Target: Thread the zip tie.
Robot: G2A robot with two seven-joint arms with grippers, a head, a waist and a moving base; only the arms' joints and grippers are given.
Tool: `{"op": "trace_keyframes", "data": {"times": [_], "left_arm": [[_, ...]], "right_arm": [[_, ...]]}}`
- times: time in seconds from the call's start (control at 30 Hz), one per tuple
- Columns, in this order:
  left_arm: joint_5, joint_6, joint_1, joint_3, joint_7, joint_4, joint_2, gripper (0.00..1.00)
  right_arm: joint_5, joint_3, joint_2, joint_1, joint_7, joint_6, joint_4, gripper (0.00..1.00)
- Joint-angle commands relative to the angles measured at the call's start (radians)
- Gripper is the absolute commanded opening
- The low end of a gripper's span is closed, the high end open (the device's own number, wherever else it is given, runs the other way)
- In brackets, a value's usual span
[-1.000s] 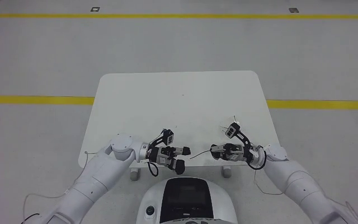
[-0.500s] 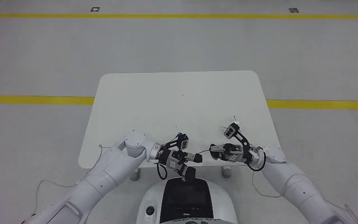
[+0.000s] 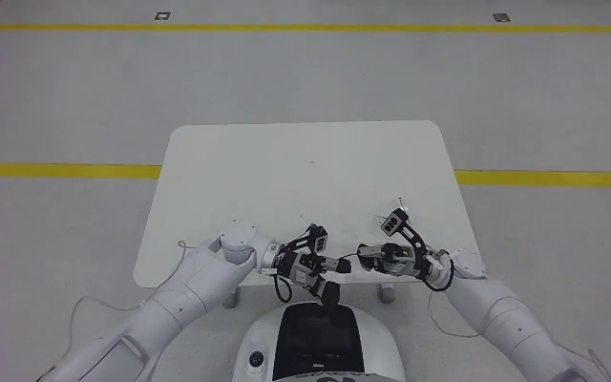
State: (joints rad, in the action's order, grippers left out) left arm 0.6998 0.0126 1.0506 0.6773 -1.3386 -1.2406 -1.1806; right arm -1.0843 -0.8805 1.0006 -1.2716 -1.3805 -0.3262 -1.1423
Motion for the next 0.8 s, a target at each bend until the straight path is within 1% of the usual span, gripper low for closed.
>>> {"op": "trace_keyframes", "data": {"times": [0.0,0.03,0.1,0.17,0.3,0.33,0.4,0.47,0.7,0.77], "left_arm": [[-0.014,-0.024,0.005,0.001,0.057,-0.016,0.0,1.0],[-0.027,-0.034,0.007,0.0,0.083,-0.022,0.0,1.0],[-0.036,-0.062,0.01,-0.001,0.115,-0.043,-0.001,1.0],[-0.04,-0.083,0.011,0.0,0.146,-0.052,-0.003,1.0],[-0.04,-0.128,0.022,0.009,0.223,-0.059,-0.004,1.0],[-0.038,-0.136,0.026,0.012,0.236,-0.059,-0.004,1.0],[-0.032,-0.164,0.036,0.023,0.261,-0.058,-0.002,1.0],[-0.039,-0.165,0.038,0.023,0.261,-0.06,-0.001,1.0],[-0.039,-0.165,0.038,0.023,0.261,-0.06,-0.001,1.0],[-0.043,-0.168,0.044,0.023,0.285,-0.072,-0.001,1.0]], "right_arm": [[0.011,-0.006,0.001,-0.009,0.03,0.003,-0.019,0.0],[0.011,-0.011,0.001,-0.014,0.032,0.003,-0.024,0.0],[0.008,-0.024,0.001,-0.023,0.031,0.001,-0.03,0.0],[0.006,-0.035,0.0,-0.031,0.027,0.001,-0.034,0.0],[0.001,-0.06,-0.001,-0.048,0.026,0.001,-0.036,0.0],[-0.001,-0.067,-0.001,-0.052,0.026,0.001,-0.036,0.0],[-0.008,-0.078,0.0,-0.058,0.024,0.002,-0.037,0.0],[-0.015,-0.088,0.0,-0.061,0.018,0.002,-0.038,0.0],[-0.015,-0.088,0.0,-0.061,0.018,0.002,-0.038,0.0],[-0.003,-0.091,0.002,-0.066,0.052,0.004,-0.053,0.0]]}}
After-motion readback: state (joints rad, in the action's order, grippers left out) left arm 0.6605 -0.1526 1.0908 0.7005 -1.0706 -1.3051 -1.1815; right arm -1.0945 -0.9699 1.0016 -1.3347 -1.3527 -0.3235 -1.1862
